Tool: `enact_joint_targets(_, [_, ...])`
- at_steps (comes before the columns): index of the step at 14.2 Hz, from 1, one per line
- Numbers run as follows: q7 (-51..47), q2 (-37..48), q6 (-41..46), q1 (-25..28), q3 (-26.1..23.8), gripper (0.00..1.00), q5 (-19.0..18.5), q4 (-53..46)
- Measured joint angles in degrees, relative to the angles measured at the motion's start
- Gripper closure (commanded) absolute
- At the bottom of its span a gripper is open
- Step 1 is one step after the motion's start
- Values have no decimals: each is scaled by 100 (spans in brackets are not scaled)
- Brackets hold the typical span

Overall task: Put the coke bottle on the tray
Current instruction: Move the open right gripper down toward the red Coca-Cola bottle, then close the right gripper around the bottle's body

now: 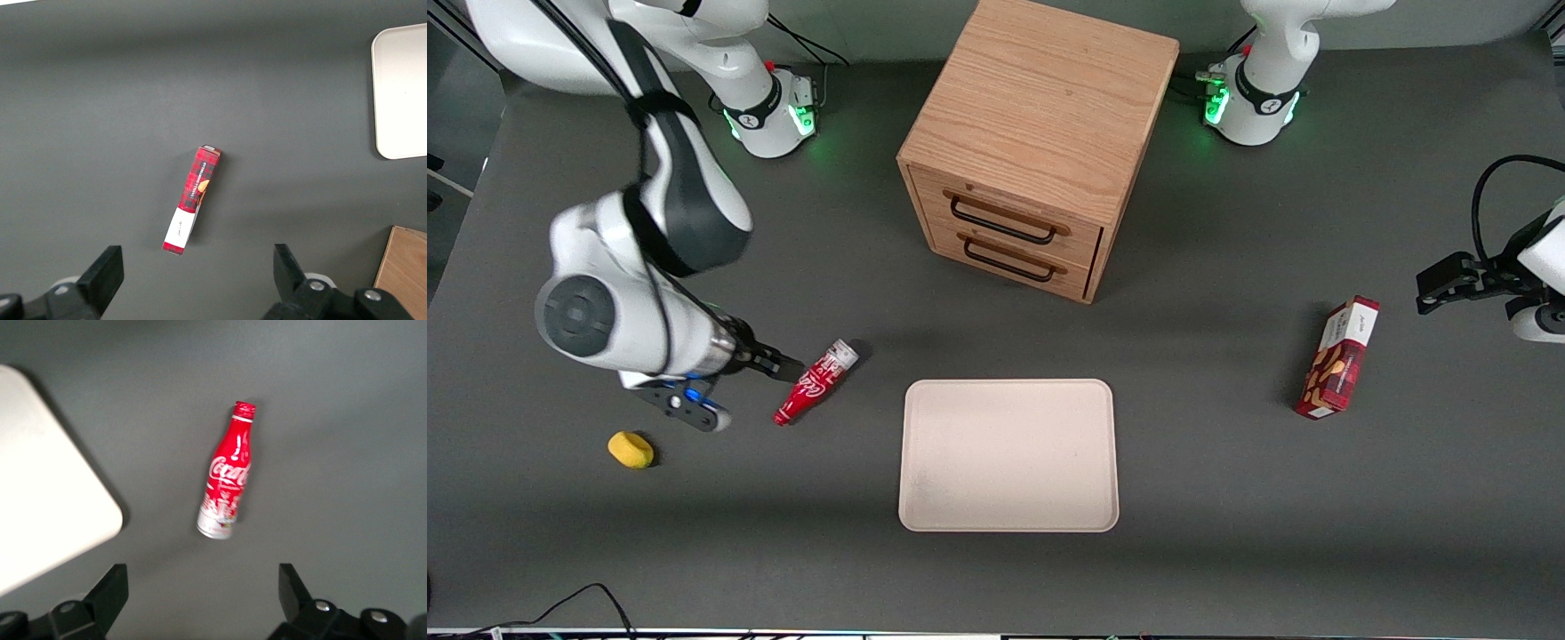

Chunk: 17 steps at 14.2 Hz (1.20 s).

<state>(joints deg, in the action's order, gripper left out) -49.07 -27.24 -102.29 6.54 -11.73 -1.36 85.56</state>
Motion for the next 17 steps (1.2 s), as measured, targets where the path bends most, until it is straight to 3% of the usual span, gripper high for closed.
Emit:
enact_joint_targets(7, [-1025, -426, -1448, 66, 7, 0, -77, 779])
enact_joint_targets(13, [-1471, -341, -2993, -11, 70, 0, -373, 1956])
enact_joint_targets(17, [-1683, -291, -3507, -40, 98, 0, -606, 2479])
